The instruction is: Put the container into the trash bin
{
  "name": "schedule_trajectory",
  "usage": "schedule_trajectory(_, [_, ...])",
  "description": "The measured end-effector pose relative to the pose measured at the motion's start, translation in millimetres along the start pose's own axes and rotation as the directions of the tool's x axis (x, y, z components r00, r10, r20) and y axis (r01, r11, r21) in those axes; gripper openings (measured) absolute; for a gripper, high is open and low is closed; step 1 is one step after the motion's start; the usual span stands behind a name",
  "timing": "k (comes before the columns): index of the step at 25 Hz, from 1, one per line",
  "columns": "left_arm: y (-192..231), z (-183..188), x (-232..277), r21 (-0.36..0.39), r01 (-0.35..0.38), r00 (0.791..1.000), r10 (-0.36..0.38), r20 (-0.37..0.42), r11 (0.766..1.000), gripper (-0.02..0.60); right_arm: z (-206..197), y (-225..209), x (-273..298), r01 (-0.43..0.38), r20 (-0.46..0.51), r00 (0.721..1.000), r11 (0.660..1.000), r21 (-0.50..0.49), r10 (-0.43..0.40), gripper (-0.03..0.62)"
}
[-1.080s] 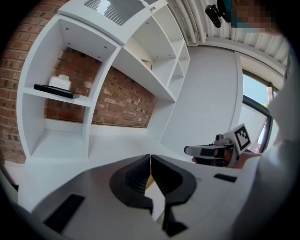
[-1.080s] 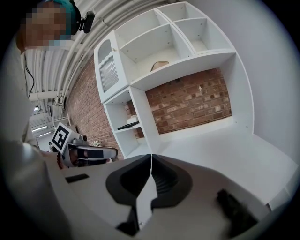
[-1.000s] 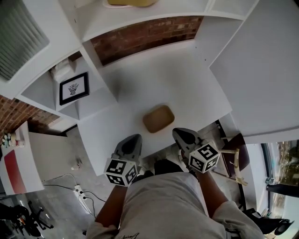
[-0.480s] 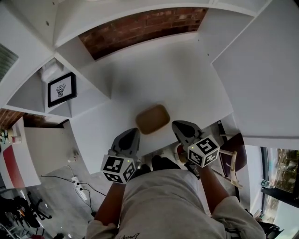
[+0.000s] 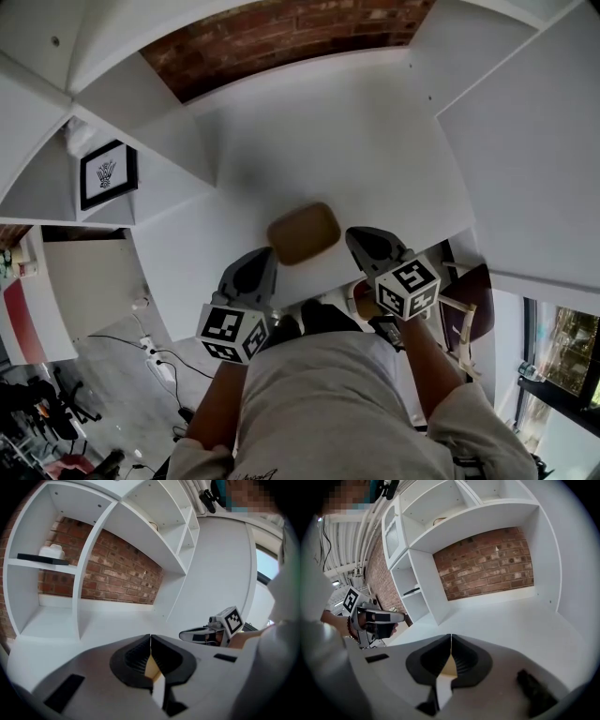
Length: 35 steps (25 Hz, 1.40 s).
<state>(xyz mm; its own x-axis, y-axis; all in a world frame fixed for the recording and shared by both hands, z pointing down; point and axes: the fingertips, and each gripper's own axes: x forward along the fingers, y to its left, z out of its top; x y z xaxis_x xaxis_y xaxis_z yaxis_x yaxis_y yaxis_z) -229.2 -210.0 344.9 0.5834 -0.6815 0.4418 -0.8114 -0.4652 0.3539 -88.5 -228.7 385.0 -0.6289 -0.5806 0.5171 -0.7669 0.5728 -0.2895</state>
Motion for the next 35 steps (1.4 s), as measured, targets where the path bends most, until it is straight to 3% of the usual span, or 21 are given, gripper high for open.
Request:
schedule_trajectory(24, [21.6,-35.8,17.2,-0.035,-0.044,0.995,0.041,-0.089,0.998,0.017,-50.6,-43.7,64.0,0.018,-0.161,0.987,1.000,0.003,-0.017,0.032])
schedule_trajectory(27, [23.1,-34.6,19.3,-0.040,-0.046,0.995,0.042,-0.089,0.998,0.017,-57.4,-48.1,70.3,0.016,-0.190,0.982,1.000,0.010,-0.014,0.086])
schedule_trajectory(35, [26.5,-40.6,23.2,-0.050,-0.059,0.993,0.054,-0.106,0.997,0.017,-71.7,-54.9,83.8,0.021,-0.252,0.967,1.000,0.002,-0.020,0.112])
